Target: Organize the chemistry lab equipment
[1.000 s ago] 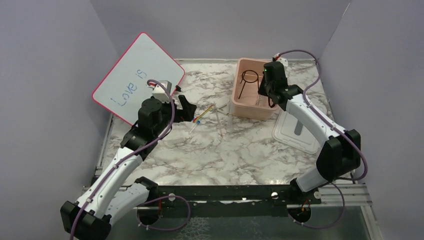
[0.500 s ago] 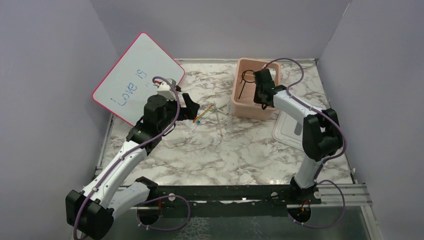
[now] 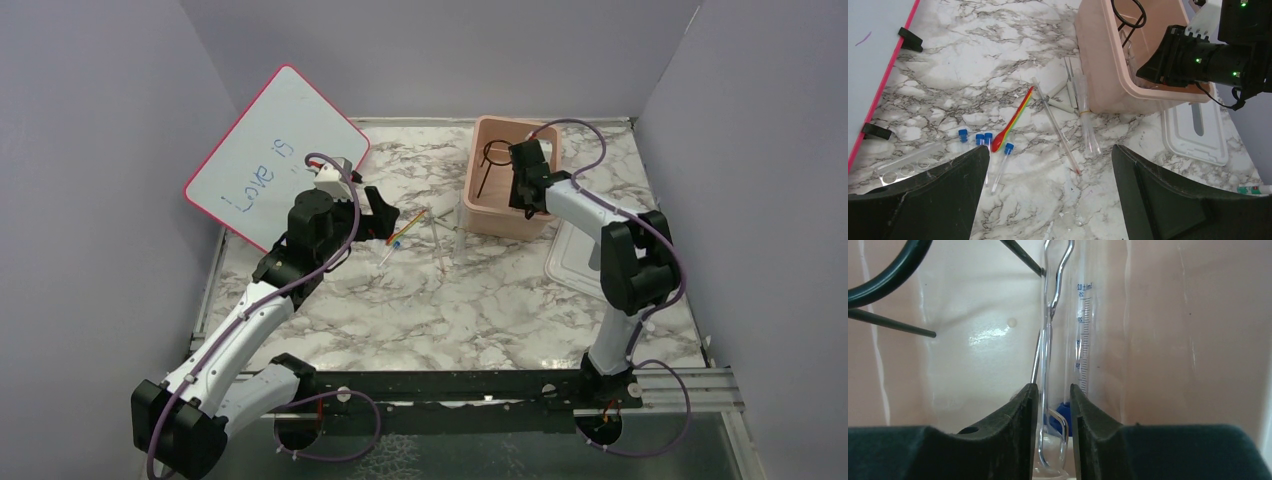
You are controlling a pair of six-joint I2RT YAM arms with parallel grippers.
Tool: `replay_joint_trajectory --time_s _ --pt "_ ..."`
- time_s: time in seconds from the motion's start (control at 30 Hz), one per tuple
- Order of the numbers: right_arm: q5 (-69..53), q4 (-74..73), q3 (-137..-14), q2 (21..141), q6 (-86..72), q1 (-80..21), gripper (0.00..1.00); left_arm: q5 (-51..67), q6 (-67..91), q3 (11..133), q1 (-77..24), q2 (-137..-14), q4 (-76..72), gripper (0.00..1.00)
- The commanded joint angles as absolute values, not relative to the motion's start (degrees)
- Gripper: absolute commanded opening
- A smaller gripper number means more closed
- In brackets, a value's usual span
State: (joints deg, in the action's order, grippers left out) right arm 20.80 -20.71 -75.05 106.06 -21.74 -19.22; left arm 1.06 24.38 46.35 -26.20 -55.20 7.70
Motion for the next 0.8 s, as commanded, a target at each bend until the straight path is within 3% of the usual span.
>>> replay_joint_trajectory --time_s 0.0,0.37,0.57,0.77 --pt "20.58 -21.71 -75.72 102.65 -21.71 -18.9 0.37 1.16 24.02 45.77 -25.93 -54.67 6.15 0.95" --pt "16.69 -26.34 -77.38 88.19 -20.4 -20.87 0.45 -1.63 24.29 46.04 -25.93 -54.14 7.52 0.95" --pt "16.96 -26.88 -79.02 83.59 -19.12 -29.54 0.46 -7.41 25.0 46.47 -25.93 -53.42 9.85 0.95" --pt "15.36 -24.41 -78.94 86.35 -19.7 -40.62 0.45 -15.3 26.11 46.15 -25.93 -50.74 12.02 0.95"
